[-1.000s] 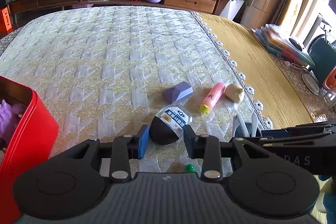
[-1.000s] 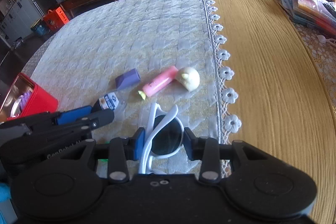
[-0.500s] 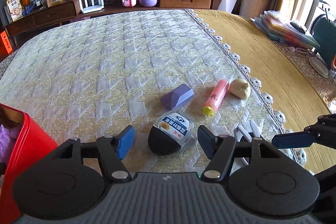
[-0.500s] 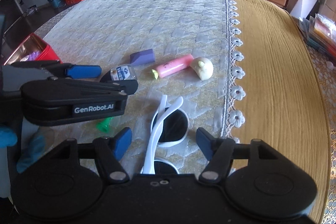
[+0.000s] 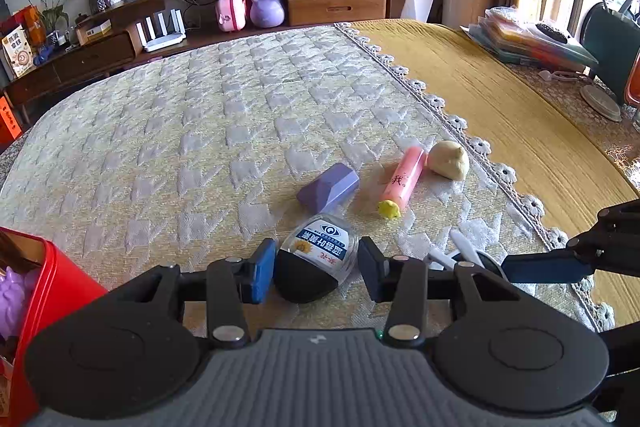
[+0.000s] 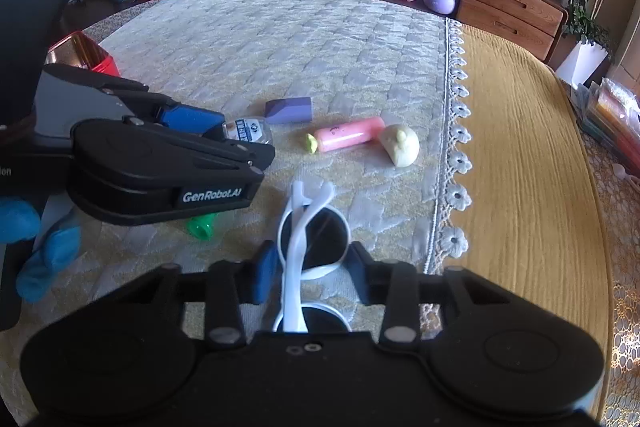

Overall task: Organize rigid objects
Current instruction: 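Grasp the black-and-white bottle with the left tool while the right grasps the white sunglasses, then carry the bottle into the red box with the left tool while the right carries the sunglasses there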

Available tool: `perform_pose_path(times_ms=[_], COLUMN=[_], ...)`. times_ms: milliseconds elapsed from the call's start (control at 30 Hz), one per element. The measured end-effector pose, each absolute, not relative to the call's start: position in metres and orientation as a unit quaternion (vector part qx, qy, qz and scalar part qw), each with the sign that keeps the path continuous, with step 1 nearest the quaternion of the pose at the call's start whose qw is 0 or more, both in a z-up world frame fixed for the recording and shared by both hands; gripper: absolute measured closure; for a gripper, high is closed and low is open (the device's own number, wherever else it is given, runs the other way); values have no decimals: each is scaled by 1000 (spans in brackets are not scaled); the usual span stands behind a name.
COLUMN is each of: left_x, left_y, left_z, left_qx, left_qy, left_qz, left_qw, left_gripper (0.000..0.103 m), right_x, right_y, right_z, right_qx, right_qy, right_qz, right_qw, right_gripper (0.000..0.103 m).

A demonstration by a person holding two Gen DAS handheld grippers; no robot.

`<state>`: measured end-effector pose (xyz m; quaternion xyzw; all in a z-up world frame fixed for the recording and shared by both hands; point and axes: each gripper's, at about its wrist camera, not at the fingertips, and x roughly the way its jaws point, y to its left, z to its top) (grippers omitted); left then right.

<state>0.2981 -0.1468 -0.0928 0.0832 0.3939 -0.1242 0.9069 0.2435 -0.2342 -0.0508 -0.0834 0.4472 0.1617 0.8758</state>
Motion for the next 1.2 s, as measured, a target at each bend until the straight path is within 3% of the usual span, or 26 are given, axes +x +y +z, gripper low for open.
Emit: perform_pose_path(times_ms=[567, 600, 1200], left_x=[248, 244, 186], left_y=[-99, -96, -18], left_z=[-66, -63, -14], left_qx=[48, 47, 19], left_qy=[412, 411, 386], left_qz=[-99, -100, -67], left_qw=[905, 905, 920], left_gripper=[59, 59, 59], right_x=[212, 211, 178], right_y=[-232, -231, -199], right_z=[-26, -24, 22], right_qx=[-56, -52, -58], right_qy=[434, 434, 401], right_qz=[183, 187, 218], right_qw=[881, 880, 888], right_gripper=[68, 98, 98])
